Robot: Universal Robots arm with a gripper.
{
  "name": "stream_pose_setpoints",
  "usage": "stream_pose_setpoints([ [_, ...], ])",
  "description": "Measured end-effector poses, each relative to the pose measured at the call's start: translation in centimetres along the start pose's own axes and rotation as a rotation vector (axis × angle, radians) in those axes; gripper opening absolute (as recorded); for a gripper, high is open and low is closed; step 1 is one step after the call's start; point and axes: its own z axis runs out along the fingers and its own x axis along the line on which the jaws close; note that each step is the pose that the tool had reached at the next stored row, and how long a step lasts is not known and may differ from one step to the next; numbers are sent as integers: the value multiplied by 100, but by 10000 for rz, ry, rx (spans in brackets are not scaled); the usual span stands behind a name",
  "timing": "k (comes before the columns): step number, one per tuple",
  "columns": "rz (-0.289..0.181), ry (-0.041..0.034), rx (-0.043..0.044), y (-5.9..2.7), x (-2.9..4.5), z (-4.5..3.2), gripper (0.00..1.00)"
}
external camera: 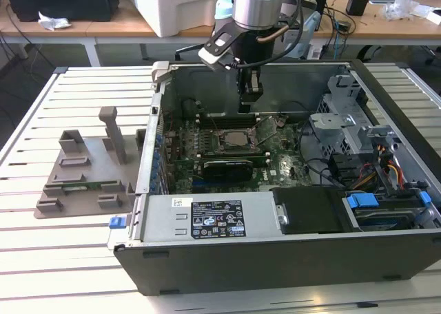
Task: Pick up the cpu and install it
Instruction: 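Close the cpu cover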
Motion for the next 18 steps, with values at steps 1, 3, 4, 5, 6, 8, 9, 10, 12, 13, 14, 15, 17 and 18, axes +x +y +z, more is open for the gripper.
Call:
stream_pose_setpoints([
  [1, 0, 0, 0, 1, 0, 0, 11],
  [3, -1, 1, 21, 170, -10, -3, 11],
  [4, -1, 1, 32, 227, -13, -2, 11],
  [5, -2, 3, 40, 271, -14, 0, 11],
  [6, -4, 6, 63, 353, -17, 7, 11],
  [8, -2, 6, 92, 480, -21, 26, 11],
  [9, -3, 8, 129, 607, -17, 69, 11],
  [10, -3, 12, 172, 775, -8, 133, 11],
  [12, -4, 14, 203, 953, 8, 198, 11],
  [13, -6, 13, 209, 1004, 13, 218, 11],
  [14, -5, 13, 214, 1034, 18, 254, 11],
  [15, -5, 13, 215, 1034, 19, 274, 11],
  [17, -3, 15, 215, 1028, 21, 330, 11],
  [18, -4, 15, 215, 1000, 23, 363, 11],
])
